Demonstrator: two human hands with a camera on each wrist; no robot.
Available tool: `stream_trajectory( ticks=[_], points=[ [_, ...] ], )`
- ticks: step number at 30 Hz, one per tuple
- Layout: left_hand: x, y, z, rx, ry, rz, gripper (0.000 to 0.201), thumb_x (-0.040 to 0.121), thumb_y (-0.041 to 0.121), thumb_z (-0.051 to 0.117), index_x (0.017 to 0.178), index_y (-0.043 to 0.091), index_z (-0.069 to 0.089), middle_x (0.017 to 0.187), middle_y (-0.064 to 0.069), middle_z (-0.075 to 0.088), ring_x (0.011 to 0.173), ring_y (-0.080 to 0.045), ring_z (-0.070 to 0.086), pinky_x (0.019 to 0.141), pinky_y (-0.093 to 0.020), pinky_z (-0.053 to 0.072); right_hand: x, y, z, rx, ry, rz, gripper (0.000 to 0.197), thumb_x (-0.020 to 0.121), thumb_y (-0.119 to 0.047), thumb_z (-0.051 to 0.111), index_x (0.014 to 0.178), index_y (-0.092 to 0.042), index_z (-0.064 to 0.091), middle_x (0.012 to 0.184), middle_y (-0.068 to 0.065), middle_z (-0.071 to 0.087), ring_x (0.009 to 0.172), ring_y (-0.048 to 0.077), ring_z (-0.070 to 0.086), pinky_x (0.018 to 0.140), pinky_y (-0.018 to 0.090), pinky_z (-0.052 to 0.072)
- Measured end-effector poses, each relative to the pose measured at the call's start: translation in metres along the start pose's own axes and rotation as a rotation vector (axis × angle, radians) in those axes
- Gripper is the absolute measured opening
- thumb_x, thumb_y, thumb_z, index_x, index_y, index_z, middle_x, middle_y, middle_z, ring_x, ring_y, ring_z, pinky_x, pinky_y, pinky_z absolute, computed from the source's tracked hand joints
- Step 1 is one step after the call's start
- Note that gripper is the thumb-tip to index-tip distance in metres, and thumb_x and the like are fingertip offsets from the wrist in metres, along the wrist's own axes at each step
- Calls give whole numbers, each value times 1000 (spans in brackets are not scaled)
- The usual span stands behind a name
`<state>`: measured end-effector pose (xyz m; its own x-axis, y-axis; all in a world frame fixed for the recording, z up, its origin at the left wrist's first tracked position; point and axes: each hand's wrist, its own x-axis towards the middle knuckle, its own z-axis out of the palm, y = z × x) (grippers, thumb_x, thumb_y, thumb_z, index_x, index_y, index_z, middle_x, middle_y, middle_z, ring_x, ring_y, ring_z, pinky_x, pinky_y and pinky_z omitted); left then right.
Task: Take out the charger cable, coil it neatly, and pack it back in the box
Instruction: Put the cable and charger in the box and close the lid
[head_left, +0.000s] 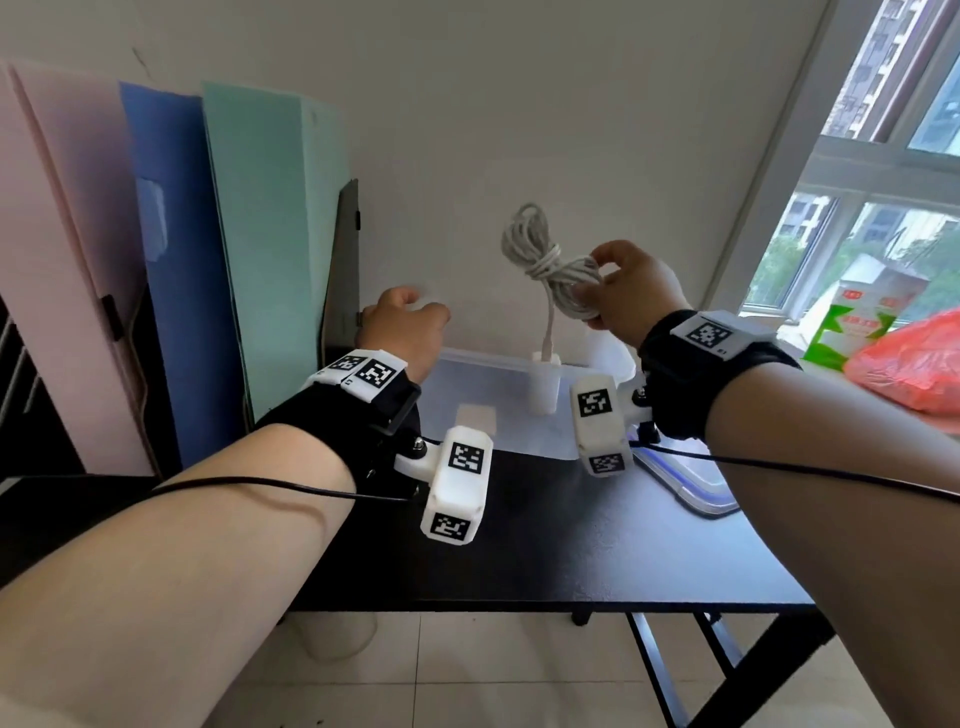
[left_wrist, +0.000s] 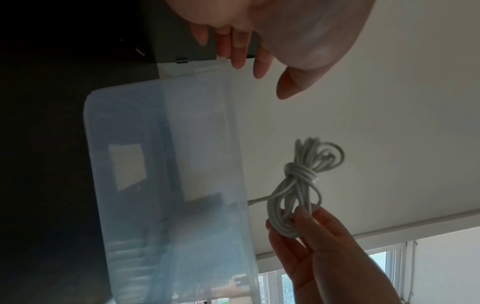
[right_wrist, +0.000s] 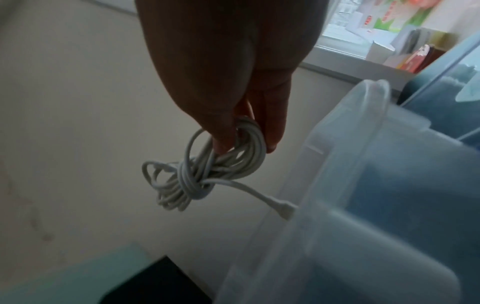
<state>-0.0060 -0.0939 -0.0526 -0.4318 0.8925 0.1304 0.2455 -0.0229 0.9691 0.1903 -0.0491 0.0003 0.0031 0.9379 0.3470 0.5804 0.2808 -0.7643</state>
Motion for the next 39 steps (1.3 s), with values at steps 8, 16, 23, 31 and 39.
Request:
stream_trajectory(
  ticks=[8, 16, 23, 31, 39],
  points=[
    [11, -18, 7, 123, 12, 26, 52, 87, 12, 41, 139, 17, 39, 150, -12, 29, 129, -28, 43, 96, -25, 35, -10, -6, 37, -517, -320, -144, 32, 82, -22, 62, 114, -19, 61, 106, 9, 65, 89, 25, 59, 77, 27, 47],
    [10, -20, 7, 163, 14, 32, 52, 87, 16, 42, 139, 17, 40, 150, -11, 26, 132, -29, 40, 110, -35, 34, -13, -17, 45, -704, -500, -78, 33, 94, -22, 47, 121, -13, 62, 127, 7, 61, 117, 25, 56, 89, 26, 44],
    [5, -18, 7, 169, 5, 30, 54, 85, 20, 44, 139, 18, 40, 150, -11, 26, 130, -30, 41, 110, -40, 35, -15, -10, 43, -784, -452, -43, 42, 99, -25, 33, 123, -1, 58, 130, 14, 57, 120, 29, 52, 101, 34, 42],
    [-8, -10, 9, 198, 71, 59, 53, 83, 25, 47, 136, 20, 45, 149, -6, 30, 132, -29, 38, 112, -41, 32, -21, 5, 19, -490, -227, -87, 29, 89, -20, 45, 104, -7, 66, 105, 10, 68, 96, 30, 63, 85, 38, 53],
    [-29, 11, 23, 286, 70, 139, 50, 85, 24, 43, 134, 22, 46, 148, -3, 31, 135, -26, 32, 108, -34, 32, -35, 35, -12, -332, 4, -49, 23, 86, -26, 50, 98, -17, 67, 99, 2, 70, 93, 22, 61, 78, 27, 44]
  ],
)
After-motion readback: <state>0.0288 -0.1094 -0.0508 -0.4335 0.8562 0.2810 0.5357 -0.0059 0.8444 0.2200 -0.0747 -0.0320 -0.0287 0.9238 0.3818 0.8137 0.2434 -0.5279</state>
